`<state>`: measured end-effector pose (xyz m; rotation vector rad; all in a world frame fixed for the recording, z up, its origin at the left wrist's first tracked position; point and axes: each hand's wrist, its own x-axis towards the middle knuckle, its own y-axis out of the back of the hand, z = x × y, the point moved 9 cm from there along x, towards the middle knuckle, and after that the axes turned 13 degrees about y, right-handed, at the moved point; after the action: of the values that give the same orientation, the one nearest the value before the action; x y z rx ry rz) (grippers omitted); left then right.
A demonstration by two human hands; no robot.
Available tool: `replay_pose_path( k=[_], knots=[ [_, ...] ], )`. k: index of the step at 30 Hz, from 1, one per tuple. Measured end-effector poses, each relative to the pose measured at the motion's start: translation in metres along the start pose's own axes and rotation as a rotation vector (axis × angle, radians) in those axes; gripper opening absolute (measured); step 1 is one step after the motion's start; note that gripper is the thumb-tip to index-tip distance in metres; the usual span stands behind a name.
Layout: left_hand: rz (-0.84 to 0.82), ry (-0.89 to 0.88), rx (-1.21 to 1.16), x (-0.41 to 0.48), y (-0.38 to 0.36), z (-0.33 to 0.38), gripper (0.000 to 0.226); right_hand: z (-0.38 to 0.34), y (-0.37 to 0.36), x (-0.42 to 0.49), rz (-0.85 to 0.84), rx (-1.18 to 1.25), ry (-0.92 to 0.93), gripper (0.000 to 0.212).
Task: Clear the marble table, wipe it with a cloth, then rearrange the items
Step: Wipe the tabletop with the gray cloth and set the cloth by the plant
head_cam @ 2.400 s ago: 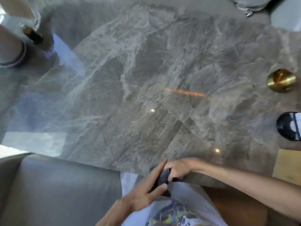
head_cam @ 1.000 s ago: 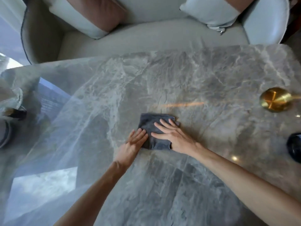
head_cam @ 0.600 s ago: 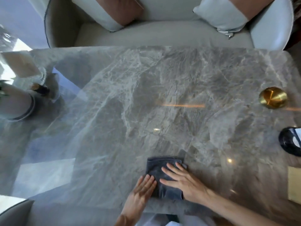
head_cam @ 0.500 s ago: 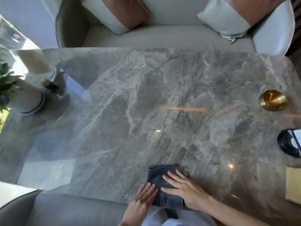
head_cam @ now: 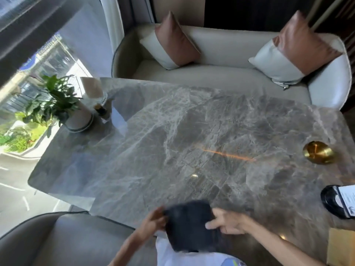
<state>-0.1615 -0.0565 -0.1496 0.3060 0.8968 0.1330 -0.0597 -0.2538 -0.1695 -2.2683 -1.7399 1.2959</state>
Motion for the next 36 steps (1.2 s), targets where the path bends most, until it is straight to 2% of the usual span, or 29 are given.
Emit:
replay_pose_path(
  k=[1,3,5,8,11,13,17,20,22,23,25,28,32,36],
  knots=[
    [0.028,-0.004,-0.025,0.005,0.012,0.010,0.019,-0.021,-0.005,0.001,-0.041,0.156,0.067,0.047],
    [0.045,-0.047,-0.059,0.012,0.038,0.038,0.024,-0.061,-0.008,0.008,-0.052,0.211,0.167,0.045],
    [-0.011,-0.040,-0.121,0.020,0.060,0.061,0.030,-0.088,0.000,0.024,0.059,0.076,0.209,0.042],
    [-0.019,-0.054,-0.077,0.038,0.099,0.082,0.033,-0.128,0.015,0.061,0.282,-0.234,0.278,0.041],
    [0.006,-0.070,-0.008,0.054,0.155,0.093,0.041,-0.171,0.004,0.113,0.353,-0.408,0.342,0.041],
    [0.072,-0.040,0.070,0.070,0.205,0.087,0.048,-0.196,-0.010,0.157,0.356,-0.474,0.358,0.036],
    [0.200,-0.017,0.291,0.119,0.311,0.065,0.039,-0.246,-0.030,0.262,0.399,-0.682,0.321,0.032],
    [0.396,-0.072,0.430,0.157,0.390,0.060,0.043,-0.292,-0.037,0.335,0.489,-0.851,0.289,0.024],
    [0.500,-0.179,0.495,0.177,0.434,0.066,0.041,-0.334,-0.045,0.376,0.549,-1.013,0.365,0.012],
    [0.538,-0.236,0.517,0.186,0.453,0.068,0.039,-0.353,-0.049,0.394,0.575,-1.086,0.428,0.013],
    [0.598,-0.315,0.542,0.204,0.482,0.069,0.037,-0.384,-0.058,0.421,0.615,-1.226,0.587,0.027],
    [0.603,-0.306,0.628,0.229,0.491,0.048,0.039,-0.384,-0.069,0.439,0.643,-1.339,0.722,0.040],
    [0.548,-0.313,0.760,0.237,0.451,0.003,0.043,-0.320,-0.073,0.456,0.525,-1.384,0.570,0.054],
    [0.545,-0.197,0.828,0.245,0.434,-0.019,0.042,-0.293,-0.069,0.457,0.538,-1.397,0.528,0.060]
  ],
)
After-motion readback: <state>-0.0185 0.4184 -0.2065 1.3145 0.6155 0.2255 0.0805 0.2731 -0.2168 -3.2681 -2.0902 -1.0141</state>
